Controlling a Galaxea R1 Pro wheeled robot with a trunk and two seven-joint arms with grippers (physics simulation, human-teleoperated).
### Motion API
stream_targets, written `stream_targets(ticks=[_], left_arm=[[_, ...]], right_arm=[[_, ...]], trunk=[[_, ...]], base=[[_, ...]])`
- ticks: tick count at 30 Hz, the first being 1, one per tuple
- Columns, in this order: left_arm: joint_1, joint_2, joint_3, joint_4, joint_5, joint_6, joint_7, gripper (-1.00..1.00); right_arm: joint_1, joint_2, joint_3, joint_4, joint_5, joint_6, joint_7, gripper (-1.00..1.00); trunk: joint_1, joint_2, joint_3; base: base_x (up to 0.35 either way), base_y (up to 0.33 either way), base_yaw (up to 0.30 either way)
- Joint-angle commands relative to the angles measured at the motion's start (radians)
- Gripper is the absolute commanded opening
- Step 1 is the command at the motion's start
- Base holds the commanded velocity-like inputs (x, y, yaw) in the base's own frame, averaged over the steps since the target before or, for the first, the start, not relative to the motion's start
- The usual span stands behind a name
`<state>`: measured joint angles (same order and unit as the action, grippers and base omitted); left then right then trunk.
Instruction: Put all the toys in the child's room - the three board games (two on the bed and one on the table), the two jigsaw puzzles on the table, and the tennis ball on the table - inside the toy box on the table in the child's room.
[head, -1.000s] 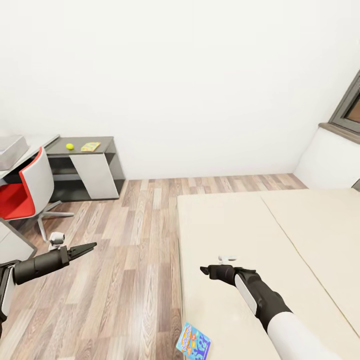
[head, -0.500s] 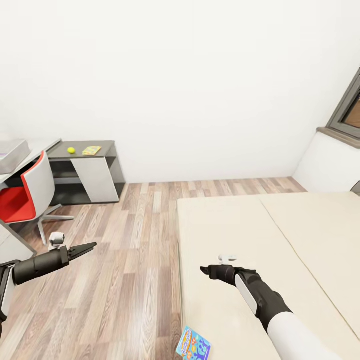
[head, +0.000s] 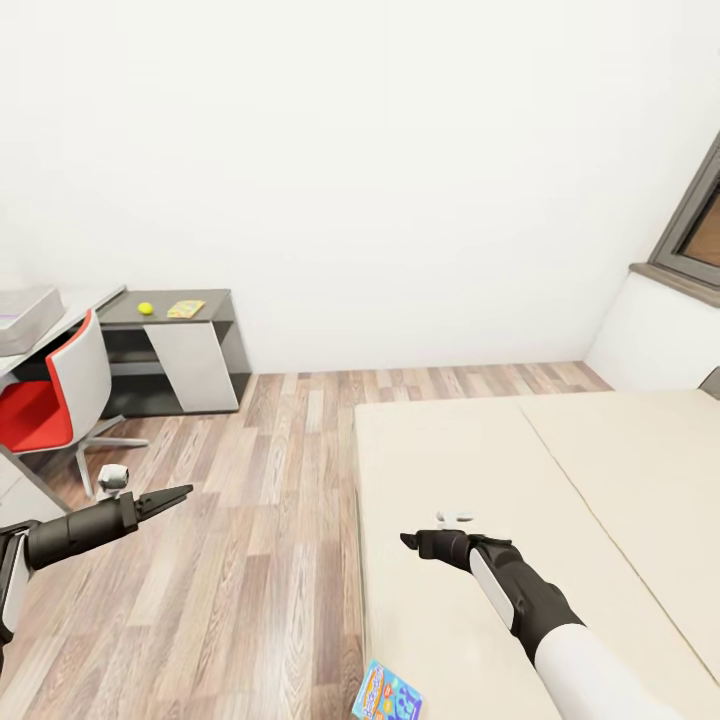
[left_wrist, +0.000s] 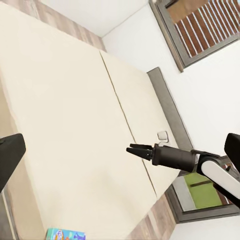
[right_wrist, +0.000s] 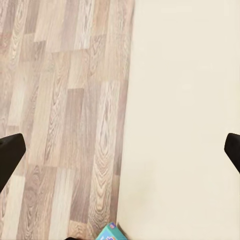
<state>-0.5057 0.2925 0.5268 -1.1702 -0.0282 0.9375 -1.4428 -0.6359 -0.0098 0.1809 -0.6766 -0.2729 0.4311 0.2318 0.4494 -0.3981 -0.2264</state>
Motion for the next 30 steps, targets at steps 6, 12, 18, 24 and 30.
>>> stream_targets(ticks=[6, 12, 18, 24, 30], left_arm=[[-0.001, 0.000, 0.001, 0.000, -0.003, 0.011, -0.009, 1.00], [-0.001, 0.000, 0.001, 0.000, -0.003, 0.011, -0.010, 1.00], [-0.001, 0.000, 0.001, 0.001, -0.003, 0.011, -0.011, 1.00], [-0.001, 0.000, 0.001, 0.001, -0.003, 0.011, -0.011, 1.00], [-0.001, 0.000, 0.002, 0.002, -0.002, 0.011, -0.011, 1.00]], right_arm=[[-0.001, -0.001, 0.003, -0.001, -0.003, 0.005, 0.000, 1.00], [-0.001, -0.001, 0.003, -0.001, -0.003, 0.005, 0.000, 1.00], [-0.001, -0.001, 0.003, -0.001, -0.003, 0.005, 0.000, 1.00], [-0.001, -0.004, 0.002, -0.001, -0.004, 0.004, 0.000, 1.00], [-0.001, -0.002, 0.003, -0.001, -0.003, 0.003, 0.000, 1.00]], trunk=[[0.001, -0.002, 0.008], [0.001, -0.002, 0.018], [0.001, -0.002, 0.028], [0.001, -0.002, 0.035], [0.001, -0.002, 0.037]], base=[[0.000, 0.000, 0.000], [0.000, 0.000, 0.000], [0.000, 0.000, 0.000], [0.000, 0.000, 0.000], [0.000, 0.000, 0.000]])
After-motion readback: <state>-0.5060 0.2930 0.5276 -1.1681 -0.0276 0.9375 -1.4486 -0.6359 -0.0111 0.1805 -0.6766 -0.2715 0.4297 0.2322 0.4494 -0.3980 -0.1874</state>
